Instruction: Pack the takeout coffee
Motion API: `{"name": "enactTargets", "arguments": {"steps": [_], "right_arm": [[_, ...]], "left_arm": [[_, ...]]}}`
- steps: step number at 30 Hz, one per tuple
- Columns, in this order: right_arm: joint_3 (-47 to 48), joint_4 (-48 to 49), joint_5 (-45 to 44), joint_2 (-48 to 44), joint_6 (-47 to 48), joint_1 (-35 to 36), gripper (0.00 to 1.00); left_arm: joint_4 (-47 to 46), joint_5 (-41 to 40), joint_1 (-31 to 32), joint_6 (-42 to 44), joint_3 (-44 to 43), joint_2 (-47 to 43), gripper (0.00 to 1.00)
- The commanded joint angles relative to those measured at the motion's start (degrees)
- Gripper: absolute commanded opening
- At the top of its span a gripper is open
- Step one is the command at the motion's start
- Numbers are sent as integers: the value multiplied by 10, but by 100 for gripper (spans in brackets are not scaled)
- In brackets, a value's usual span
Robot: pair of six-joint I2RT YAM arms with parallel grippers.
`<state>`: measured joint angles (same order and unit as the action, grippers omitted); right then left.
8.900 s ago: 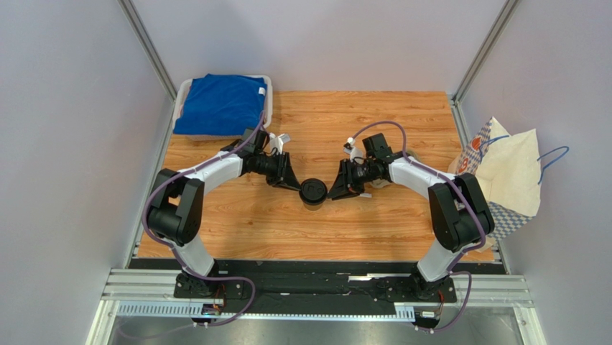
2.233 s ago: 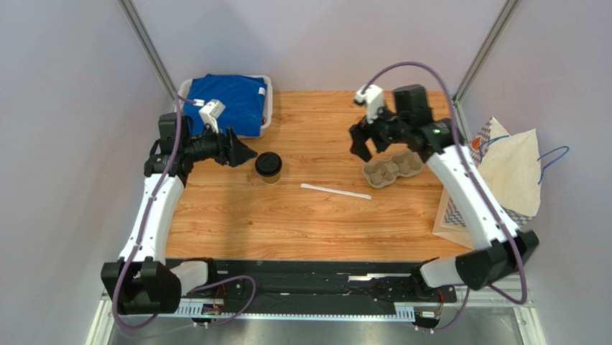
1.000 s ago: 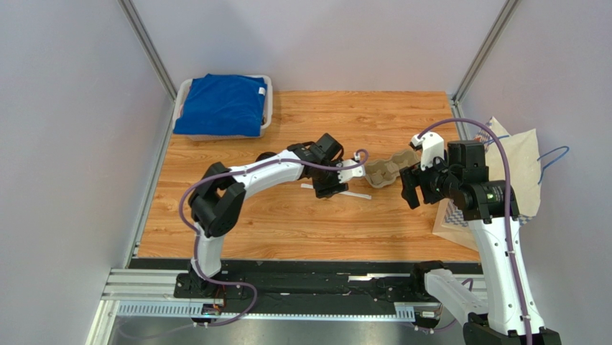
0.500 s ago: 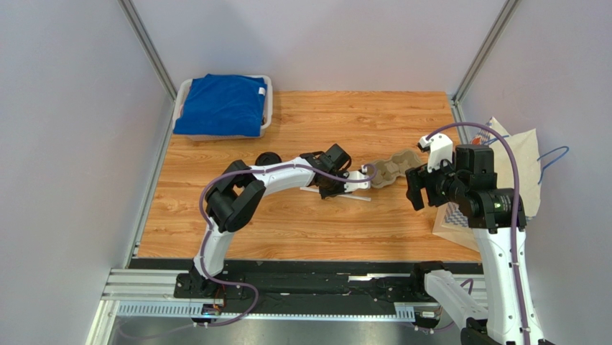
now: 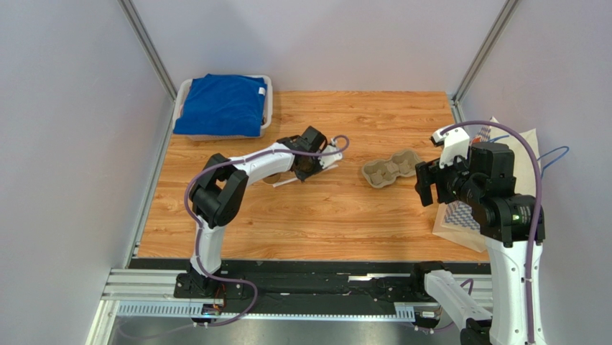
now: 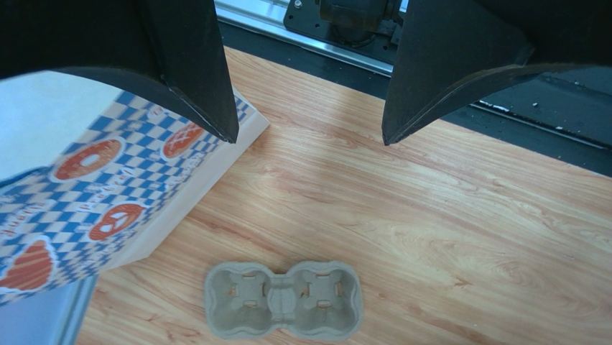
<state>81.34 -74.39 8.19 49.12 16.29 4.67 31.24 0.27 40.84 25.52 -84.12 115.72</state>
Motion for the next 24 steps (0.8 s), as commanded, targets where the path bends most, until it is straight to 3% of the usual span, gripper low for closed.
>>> {"name": "enactTargets", "arguments": {"steps": [1, 7, 10, 11, 15, 18, 24], "right_arm": [[48, -22, -73, -3, 1, -3, 78], [99, -73, -178, 12, 27, -3, 77], [119, -122, -216, 18, 65, -3, 79], [121, -133, -229, 17, 74, -3, 79], [103, -177, -279, 8, 111, -4, 84], [55, -184, -318, 0, 116, -3, 86], [-14, -184, -303, 15, 117, -4, 87]], "left_arm": [[48, -55, -35, -125, -104, 42, 0], [100, -73, -52, -176, -235, 136, 1], [129, -52, -56, -188, -278, 164, 36], [131, -47, -55, -190, -282, 164, 55], [117, -6, -56, -199, -262, 122, 78], [102, 37, -56, -209, -241, 76, 81], [96, 89, -57, -221, -232, 3, 83]]}}
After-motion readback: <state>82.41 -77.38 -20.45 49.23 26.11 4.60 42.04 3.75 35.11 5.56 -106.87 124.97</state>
